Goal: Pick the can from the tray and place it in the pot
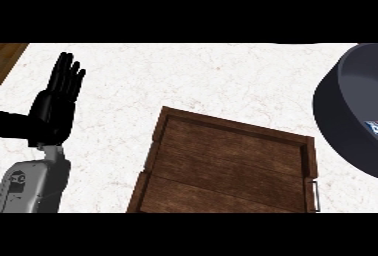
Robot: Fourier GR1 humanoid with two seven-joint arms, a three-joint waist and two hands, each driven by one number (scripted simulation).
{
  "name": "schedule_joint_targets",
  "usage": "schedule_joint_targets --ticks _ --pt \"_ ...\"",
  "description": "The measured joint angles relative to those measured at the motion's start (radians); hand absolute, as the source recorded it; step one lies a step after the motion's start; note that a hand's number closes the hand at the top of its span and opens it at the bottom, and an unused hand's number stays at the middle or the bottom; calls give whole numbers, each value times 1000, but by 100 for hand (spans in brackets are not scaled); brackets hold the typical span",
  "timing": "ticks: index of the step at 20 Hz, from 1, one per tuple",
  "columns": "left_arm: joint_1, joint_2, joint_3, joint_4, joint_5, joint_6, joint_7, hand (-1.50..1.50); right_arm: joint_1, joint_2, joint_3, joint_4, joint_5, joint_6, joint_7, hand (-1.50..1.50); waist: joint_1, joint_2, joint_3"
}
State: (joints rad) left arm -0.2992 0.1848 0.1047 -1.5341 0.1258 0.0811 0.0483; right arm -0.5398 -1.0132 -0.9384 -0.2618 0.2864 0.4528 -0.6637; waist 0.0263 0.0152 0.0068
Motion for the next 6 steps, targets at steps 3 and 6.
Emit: schedule_joint_targets --ticks 3,6 --pt "-2 -4 1 0 3 2 1 0 26 -29 -9 19 -10 8 -7 -150 1 1 2" --pt "0 -7 -1 2 -1 4 -3 0 43 -50 -18 32 -22 13 -8 -150 1 2 3"
